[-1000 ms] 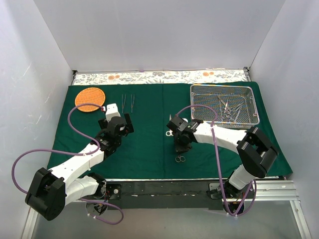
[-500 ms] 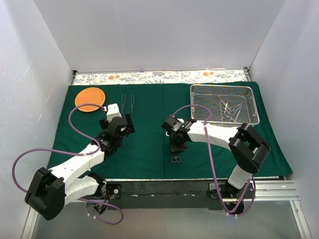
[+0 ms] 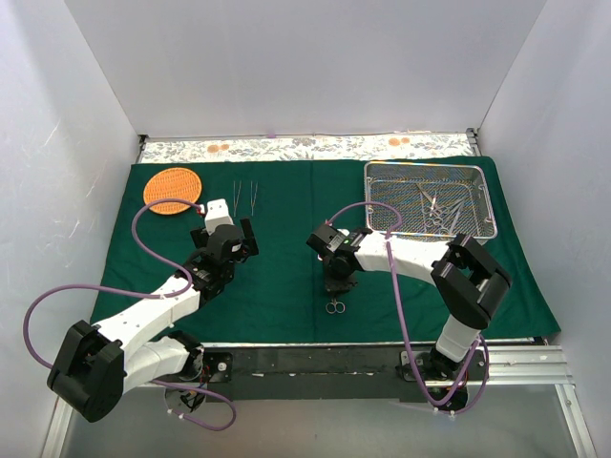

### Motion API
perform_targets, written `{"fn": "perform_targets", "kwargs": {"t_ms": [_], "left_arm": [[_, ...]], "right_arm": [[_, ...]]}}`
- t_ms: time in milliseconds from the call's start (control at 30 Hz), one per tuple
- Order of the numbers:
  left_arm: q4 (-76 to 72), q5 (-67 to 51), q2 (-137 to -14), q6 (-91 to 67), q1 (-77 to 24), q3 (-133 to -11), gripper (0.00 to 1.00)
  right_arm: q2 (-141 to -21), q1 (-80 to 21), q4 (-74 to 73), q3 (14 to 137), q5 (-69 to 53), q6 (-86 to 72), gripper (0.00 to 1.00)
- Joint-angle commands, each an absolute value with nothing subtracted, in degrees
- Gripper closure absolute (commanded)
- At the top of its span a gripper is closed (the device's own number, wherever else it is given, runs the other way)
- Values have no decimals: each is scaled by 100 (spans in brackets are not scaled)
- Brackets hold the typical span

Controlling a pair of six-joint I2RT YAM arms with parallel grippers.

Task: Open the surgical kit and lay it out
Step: Place the medical item in the surgical kit.

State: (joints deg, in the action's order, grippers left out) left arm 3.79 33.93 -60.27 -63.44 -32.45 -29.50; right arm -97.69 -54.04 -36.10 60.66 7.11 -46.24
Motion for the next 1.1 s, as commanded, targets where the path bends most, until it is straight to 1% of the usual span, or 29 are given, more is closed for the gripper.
{"fn": "perform_targets", "kwargs": {"t_ms": [0, 367, 567, 800, 1033, 1067], "left_arm": [[255, 3551, -5897, -6302, -3270, -2892, 10], [255, 3542, -5897, -6302, -3296, -2874, 10], [237, 3533, -5897, -6284, -3322, -2865, 10], [237, 3551, -5880, -6284, -3349, -2865, 10], [237, 3542, -5871, -6275, -3340, -2857, 10], [237, 3542, -5862, -6284, -3349, -2865, 10]], "right_arm": [[-9844, -5432, -3639, 6293, 642, -4614, 84], [-10072, -5432, -3919, 6521, 694, -4684, 84], [-10204, -5414, -4183, 6601, 800, -4851, 88], [-10055, -5335, -4105, 6460, 861, -5036, 89], [-10072, -5344, -4061, 6539, 896, -4984, 80], [-10081, -5344, -4069, 6565, 905, -4975, 78]]}}
